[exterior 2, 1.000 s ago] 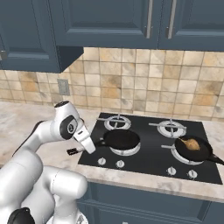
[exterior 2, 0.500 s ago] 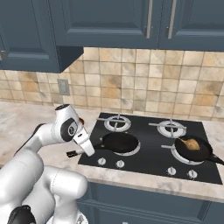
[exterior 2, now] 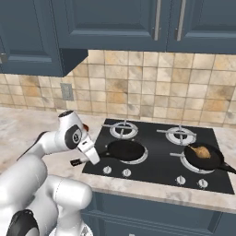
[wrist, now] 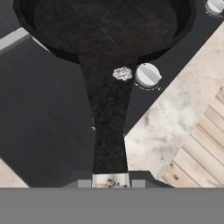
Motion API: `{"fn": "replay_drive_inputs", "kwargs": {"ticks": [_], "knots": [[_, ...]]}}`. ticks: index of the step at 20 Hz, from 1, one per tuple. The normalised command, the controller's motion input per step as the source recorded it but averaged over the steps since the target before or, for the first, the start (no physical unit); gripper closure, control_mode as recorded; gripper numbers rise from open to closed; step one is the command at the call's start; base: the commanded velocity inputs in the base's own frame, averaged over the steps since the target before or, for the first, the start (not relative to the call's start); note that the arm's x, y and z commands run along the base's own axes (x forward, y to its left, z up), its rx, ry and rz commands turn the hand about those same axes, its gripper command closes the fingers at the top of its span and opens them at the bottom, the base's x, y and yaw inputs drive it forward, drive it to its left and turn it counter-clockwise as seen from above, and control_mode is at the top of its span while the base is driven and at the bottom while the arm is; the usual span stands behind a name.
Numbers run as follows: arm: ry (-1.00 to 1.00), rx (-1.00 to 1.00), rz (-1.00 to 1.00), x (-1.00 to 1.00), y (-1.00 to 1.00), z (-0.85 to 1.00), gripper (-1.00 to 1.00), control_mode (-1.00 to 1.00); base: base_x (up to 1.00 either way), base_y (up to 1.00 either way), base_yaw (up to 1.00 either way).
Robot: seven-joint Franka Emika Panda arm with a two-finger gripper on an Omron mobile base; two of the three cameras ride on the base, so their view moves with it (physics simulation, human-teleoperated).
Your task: Place both pans onto different burners. Then place the onion and the chicken drumstick on different pans.
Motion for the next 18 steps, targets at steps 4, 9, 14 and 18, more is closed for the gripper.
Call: {"fn": "replay_drive_inputs", "kwargs": {"ticks": [4, 9, 14, 18], "knots": [[0.00, 0.00, 0.00, 0.30, 0.00, 0.00, 1.00, -1.00, 0.00, 0.00, 0.00], [0.01, 0.00, 0.00, 0.24, 0.00, 0.00, 1.00, -1.00, 0.00, 0.00, 0.00], [0.05, 0.02, 0.00, 0.08, 0.00, -0.04, 1.00, -1.00, 0.00, 0.00, 0.00], [0.06, 0.03, 0.00, 0.03, -0.02, -0.08, 1.00, -1.00, 0.00, 0.00, 0.00]]}}
